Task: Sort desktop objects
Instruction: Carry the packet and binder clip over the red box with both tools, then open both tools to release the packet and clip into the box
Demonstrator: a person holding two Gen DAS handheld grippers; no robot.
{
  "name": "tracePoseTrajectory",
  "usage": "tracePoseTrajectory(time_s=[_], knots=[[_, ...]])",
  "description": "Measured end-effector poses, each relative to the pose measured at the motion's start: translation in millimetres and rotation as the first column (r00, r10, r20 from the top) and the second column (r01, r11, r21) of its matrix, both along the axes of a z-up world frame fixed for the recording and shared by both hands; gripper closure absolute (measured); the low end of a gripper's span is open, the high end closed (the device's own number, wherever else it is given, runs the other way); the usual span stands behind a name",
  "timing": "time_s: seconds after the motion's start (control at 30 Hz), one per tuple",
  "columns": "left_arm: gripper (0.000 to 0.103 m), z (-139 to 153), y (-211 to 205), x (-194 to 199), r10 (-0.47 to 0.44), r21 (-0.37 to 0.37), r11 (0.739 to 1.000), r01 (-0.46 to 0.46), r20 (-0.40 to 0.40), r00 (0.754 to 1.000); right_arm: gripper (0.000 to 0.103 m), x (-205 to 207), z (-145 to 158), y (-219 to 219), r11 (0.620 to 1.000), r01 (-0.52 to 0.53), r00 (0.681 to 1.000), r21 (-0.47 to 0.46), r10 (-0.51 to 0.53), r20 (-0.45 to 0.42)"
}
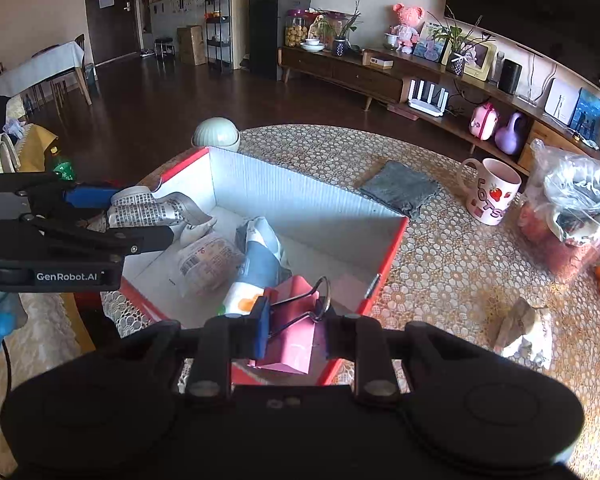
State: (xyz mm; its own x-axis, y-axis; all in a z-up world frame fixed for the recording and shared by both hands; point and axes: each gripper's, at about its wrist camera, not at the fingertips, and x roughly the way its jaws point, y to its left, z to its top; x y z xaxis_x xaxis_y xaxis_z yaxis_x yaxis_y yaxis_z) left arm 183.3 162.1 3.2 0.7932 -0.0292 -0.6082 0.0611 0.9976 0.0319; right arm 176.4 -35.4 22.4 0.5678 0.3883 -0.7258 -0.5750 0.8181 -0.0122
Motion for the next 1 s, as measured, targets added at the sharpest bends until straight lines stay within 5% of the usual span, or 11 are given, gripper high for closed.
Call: tracePoseTrajectory(time_s=[0.53,1.0], knots=[[0.033,-33.1,2.5,62.7,-0.009,0.108,0.994,0.023,-0.127,0.992,0.079,28.6,-41.0,38.3,0.995,-0.003,1.000,-0.095,0.001,-0.025],[0.031,-58.3,-0.3,88.8,-0.006,0.110,0.993,0.038,-0.280,0.960,0.077,27.7,-50.2,41.2,0.994,-0.020,0.999,-0.110,0.016,-0.040]])
